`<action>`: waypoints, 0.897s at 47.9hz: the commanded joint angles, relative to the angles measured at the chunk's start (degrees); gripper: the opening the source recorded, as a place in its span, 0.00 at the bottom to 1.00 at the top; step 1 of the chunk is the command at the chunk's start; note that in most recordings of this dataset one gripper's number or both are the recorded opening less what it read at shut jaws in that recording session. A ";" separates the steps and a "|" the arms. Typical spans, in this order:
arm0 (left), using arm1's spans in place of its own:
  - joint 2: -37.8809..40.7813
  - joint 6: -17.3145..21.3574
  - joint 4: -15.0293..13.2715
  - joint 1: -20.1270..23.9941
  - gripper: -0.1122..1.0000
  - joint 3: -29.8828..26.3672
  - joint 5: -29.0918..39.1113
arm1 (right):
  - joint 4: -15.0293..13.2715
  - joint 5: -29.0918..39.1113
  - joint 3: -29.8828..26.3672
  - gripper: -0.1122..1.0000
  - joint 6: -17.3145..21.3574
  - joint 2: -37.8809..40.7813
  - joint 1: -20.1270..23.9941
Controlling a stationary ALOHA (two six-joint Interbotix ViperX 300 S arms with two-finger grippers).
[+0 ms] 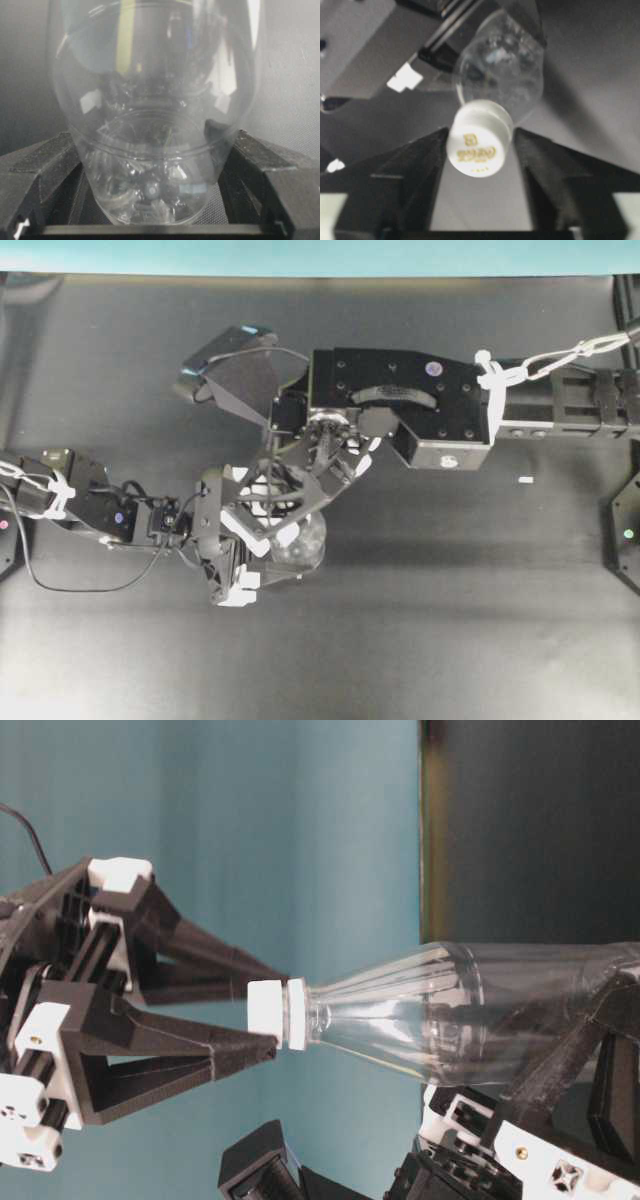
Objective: Open the bottle cap by holding the bottle with the left arm and twisting the cap with the right arm.
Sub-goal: 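Rotate the right wrist to twist the white cap while left holds bottle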
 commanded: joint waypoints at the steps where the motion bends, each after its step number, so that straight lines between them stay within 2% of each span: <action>1: -0.35 0.00 0.18 -0.18 0.84 -0.44 0.53 | -0.09 -1.05 -0.26 0.46 -0.53 -0.18 -0.18; 12: -0.35 0.00 0.18 -0.26 0.84 -0.44 0.79 | 0.09 0.18 -0.35 0.45 -5.27 -0.09 0.35; 16: -0.35 0.00 0.18 -0.18 0.84 -0.44 0.79 | 0.09 1.49 -0.70 0.45 -8.70 0.00 0.35; 20: -0.35 0.00 0.18 -0.18 0.84 -0.44 0.79 | 0.09 2.99 -0.97 0.45 -14.41 0.09 0.35; 29: -0.35 0.00 0.18 -0.18 0.84 -0.62 0.79 | 0.18 3.78 -2.20 0.45 -30.50 0.53 0.35; 43: -0.35 0.00 0.18 -0.09 0.84 -0.44 0.88 | -0.09 3.96 -2.72 0.45 -49.57 0.79 0.44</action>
